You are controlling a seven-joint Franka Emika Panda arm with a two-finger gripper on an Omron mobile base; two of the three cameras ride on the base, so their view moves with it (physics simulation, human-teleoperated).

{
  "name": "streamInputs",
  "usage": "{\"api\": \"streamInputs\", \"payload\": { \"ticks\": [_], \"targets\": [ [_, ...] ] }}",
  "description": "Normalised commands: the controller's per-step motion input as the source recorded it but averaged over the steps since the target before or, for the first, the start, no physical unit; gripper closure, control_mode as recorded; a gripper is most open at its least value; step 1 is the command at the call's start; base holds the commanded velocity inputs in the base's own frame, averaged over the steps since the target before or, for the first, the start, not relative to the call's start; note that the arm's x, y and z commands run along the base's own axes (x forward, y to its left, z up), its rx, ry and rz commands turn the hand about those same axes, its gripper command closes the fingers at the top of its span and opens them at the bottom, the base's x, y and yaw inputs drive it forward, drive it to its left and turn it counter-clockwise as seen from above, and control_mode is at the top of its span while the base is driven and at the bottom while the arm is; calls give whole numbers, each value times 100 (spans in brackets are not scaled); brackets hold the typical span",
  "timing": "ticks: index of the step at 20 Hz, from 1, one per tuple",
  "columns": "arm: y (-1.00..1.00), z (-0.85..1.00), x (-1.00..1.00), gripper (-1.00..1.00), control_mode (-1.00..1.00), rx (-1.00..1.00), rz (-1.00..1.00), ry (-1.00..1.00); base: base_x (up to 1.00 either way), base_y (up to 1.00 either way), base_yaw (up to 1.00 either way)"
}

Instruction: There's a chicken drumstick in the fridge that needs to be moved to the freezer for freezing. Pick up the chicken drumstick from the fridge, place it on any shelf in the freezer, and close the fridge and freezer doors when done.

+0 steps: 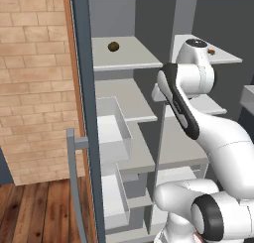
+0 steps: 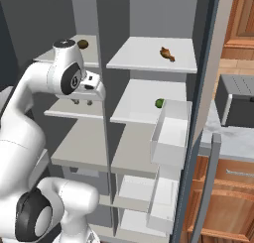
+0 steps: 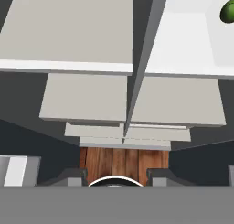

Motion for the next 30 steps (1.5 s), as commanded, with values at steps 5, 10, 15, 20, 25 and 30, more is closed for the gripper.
{"api": "streamInputs", "payload": {
  "ticks": [5, 10, 15, 20, 25, 30],
  "targets": [
    [0, -1, -23, -100, -100, 0, 1, 1, 0, 0, 0],
    [-3, 3, -33, -100, -100, 0, 1, -6, 0, 0, 0],
    [-42, 5, -8, -100, -100, 0, 5, -13, 0, 0, 0],
    [-52, 15, 8, -100, -100, 0, 1, -1, 0, 0, 0],
    [-49, 44, 39, -100, -100, 0, 0, 1, 0, 0, 0],
    [-64, 44, 44, -100, -100, 0, 0, 0, 0, 0, 0]
  ]
}}
